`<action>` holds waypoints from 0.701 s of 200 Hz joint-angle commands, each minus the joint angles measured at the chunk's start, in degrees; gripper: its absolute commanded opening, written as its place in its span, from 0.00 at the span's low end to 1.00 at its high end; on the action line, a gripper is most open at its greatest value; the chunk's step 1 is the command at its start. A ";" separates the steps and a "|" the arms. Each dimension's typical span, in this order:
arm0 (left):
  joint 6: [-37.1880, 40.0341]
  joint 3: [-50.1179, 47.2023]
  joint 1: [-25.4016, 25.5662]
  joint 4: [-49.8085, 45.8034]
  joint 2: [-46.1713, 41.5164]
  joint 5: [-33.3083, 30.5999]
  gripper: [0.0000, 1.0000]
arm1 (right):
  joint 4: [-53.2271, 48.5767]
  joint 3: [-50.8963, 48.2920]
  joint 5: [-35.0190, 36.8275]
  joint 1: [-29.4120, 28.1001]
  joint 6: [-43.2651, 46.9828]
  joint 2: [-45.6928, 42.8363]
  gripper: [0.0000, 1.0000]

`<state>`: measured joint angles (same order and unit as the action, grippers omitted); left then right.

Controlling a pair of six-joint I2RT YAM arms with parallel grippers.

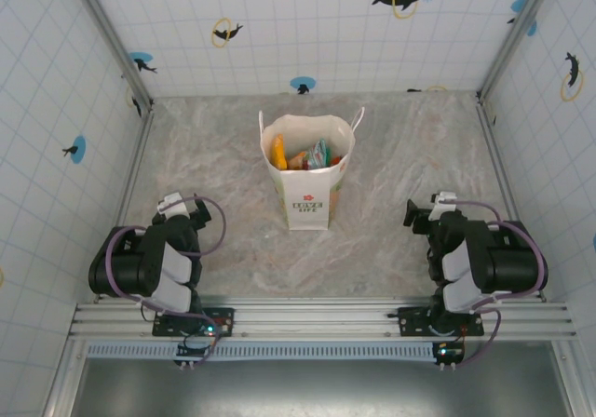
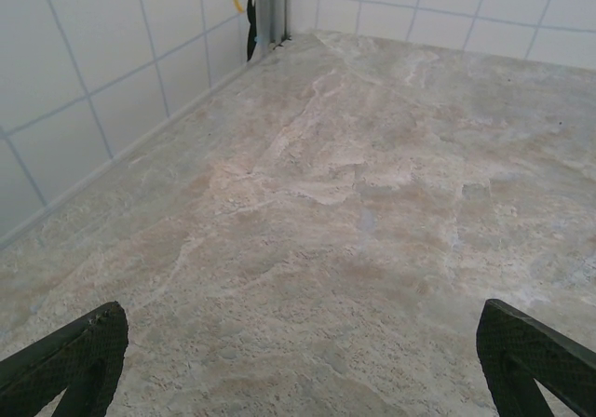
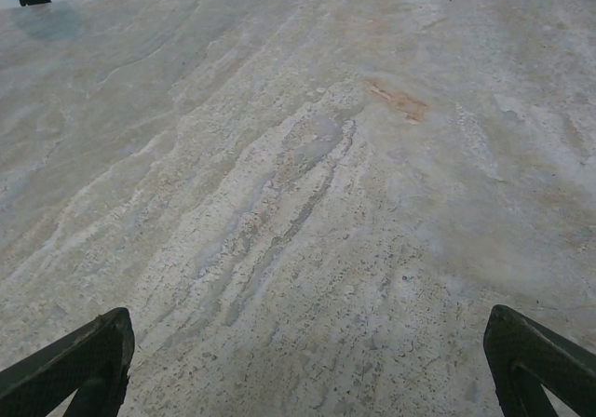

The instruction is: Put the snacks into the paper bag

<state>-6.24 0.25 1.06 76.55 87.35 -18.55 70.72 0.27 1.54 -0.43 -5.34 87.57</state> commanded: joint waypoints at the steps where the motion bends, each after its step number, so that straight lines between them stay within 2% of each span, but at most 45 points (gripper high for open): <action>1: -0.77 -1.82 -0.20 0.22 -0.61 -0.53 0.98 | 1.74 -0.27 1.80 -0.34 0.92 -0.21 0.99; 126: -0.71 -1.66 -0.21 0.01 -0.44 -0.53 0.98 | 1.07 -0.11 1.71 -0.36 0.87 -0.34 0.99; 140: 0.16 -1.29 -0.23 -0.15 -0.09 2.09 0.98 | 1.05 -0.10 1.60 -0.22 0.86 -0.38 0.99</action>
<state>-6.22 0.25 1.06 76.36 87.35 -18.46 70.46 0.27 2.59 -0.43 -5.08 87.57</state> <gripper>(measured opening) 0.979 0.986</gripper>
